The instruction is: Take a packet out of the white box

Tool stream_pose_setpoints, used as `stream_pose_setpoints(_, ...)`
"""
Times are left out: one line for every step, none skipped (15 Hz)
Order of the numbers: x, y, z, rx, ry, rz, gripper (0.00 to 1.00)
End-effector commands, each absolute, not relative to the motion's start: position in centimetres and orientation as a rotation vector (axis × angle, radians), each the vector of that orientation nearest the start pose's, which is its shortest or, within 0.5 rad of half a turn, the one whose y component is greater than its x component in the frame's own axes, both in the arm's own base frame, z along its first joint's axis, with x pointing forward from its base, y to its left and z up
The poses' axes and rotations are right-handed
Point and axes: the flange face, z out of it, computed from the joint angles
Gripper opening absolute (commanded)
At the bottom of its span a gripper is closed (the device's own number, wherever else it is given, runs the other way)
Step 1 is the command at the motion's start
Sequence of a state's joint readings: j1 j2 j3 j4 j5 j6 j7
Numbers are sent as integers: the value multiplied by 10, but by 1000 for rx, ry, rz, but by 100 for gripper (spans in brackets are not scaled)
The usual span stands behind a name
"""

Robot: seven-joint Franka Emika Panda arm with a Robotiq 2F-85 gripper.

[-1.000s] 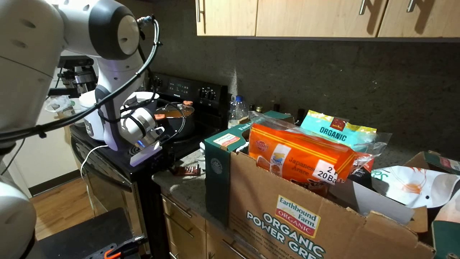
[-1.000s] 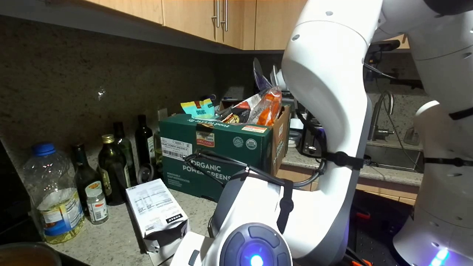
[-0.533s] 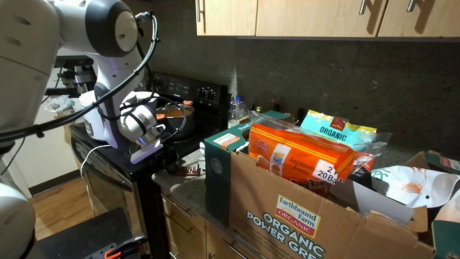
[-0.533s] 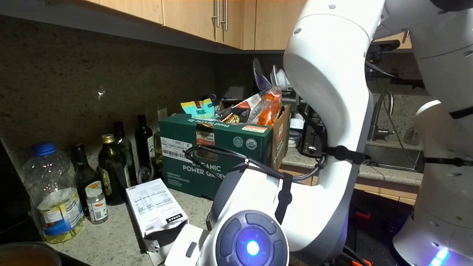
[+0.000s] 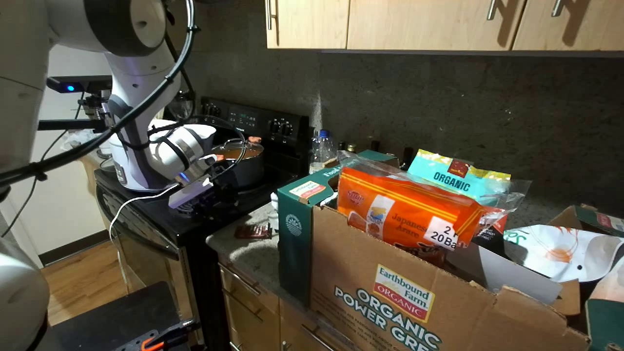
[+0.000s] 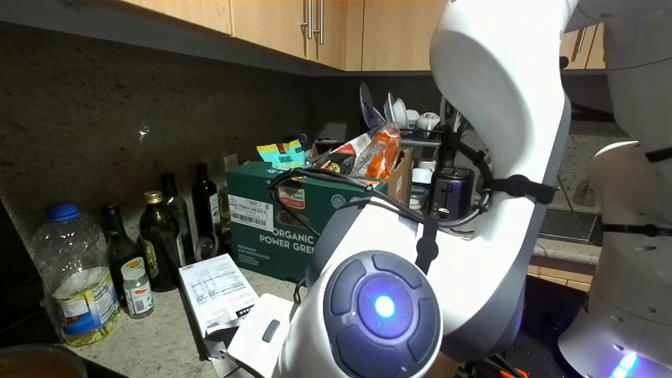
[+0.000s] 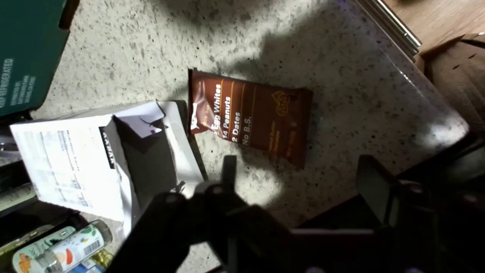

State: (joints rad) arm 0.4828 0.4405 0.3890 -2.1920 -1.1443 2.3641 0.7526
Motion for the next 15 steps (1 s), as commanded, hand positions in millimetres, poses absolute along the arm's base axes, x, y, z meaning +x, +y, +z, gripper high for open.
stream_pose_setpoints(336, 403, 212, -3074, -1759, -560, 87)
stream_pose_setpoints(334, 403, 220, -3064, -1760, -572, 89)
stream_pose_setpoints(332, 403, 226, -3065, -1762, -573, 97)
stream_pose_setpoints(331, 402, 232, -3064, -1769, -567, 98)
stream_pose_setpoints(330, 402, 238, -3062, -1777, -563, 100)
stream_pose_setpoints(328, 400, 244, -3059, -1783, -556, 100)
stream_pose_setpoints(327, 399, 250, -3050, -1788, -551, 100)
stream_pose_setpoints(326, 397, 257, -3043, -1797, -556, 100)
stream_pose_setpoints(325, 395, 263, -3038, -1799, -558, 100)
stream_pose_setpoints(323, 393, 269, -3036, -1801, -559, 100)
stream_pose_setpoints(321, 391, 276, -3026, -1805, -567, 100)
stream_pose_setpoints(319, 389, 282, -3018, -1808, -571, 100)
stream_pose_setpoints(317, 388, 288, -3018, -1804, -576, 100)
stream_pose_setpoints(315, 386, 295, -3019, -1798, -574, 100)
stream_pose_setpoints(313, 383, 301, -3022, -1792, -577, 100)
